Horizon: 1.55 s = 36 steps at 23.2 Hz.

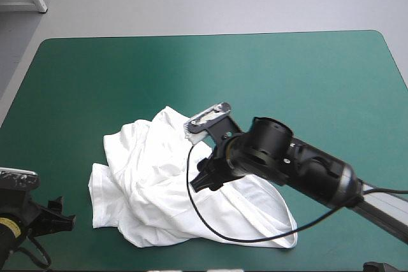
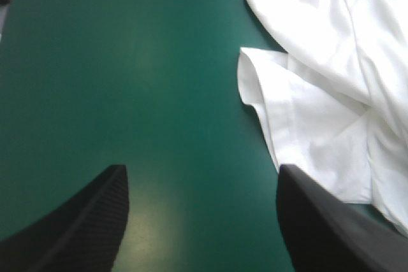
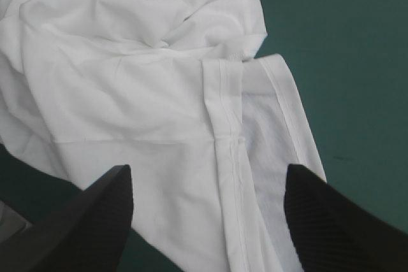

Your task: Fold the cloth

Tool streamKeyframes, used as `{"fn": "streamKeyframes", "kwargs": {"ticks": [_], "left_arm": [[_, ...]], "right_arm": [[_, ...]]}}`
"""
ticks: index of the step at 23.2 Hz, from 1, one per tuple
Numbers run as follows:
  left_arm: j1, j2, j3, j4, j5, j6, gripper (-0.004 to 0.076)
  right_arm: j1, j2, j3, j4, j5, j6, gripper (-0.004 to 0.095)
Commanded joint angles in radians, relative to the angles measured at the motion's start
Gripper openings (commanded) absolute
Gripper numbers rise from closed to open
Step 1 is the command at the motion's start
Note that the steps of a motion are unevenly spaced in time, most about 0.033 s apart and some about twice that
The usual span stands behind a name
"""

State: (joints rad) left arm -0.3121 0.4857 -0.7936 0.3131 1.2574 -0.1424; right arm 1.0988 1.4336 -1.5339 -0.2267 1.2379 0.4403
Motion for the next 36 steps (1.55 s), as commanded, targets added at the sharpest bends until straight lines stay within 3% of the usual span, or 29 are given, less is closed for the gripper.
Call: {"fn": "streamKeyframes", "kwargs": {"ticks": [1, 6, 9, 14, 20, 25, 32, 36], "left_arm": [[-0.002, 0.1, -0.023, -0.02, -0.006, -0.022, 0.0489], [-0.002, 0.2, -0.021, -0.039, -0.106, -0.082, 0.0489], [-0.002, 0.24, 0.049, -0.05, -0.236, -0.13, 0.0484], [-0.002, 0.466, 0.169, -0.01, -0.491, -0.263, 0.0472], [0.019, 0.704, 0.168, 0.097, -0.603, -0.376, 0.0463], [0.075, 0.778, 0.193, 0.076, -0.669, -0.376, 0.033], [0.106, 0.786, 0.251, 0.061, -0.709, -0.377, -0.0009], [0.106, 0.786, 0.265, 0.054, -0.711, -0.38, -0.0007]], "right_arm": [[0.0, -0.14, 0.071, -0.011, 0.013, 0.066, 0.0629], [0.0, -0.336, 0.366, 0.018, 0.013, 0.181, 0.0624], [0.0, -0.445, 0.549, 0.07, 0.013, 0.234, 0.0616], [0.0, -0.55, 0.67, 0.094, 0.013, 0.27, 0.0617], [0.0, -0.553, 0.714, 0.093, 0.013, 0.242, 0.0611], [0.0, -0.553, 0.743, 0.057, 0.013, 0.211, 0.061], [0.0, -0.534, 0.775, 0.031, -0.007, 0.176, 0.061], [0.0, -0.475, 0.775, 0.036, -0.058, 0.146, 0.061]]}}
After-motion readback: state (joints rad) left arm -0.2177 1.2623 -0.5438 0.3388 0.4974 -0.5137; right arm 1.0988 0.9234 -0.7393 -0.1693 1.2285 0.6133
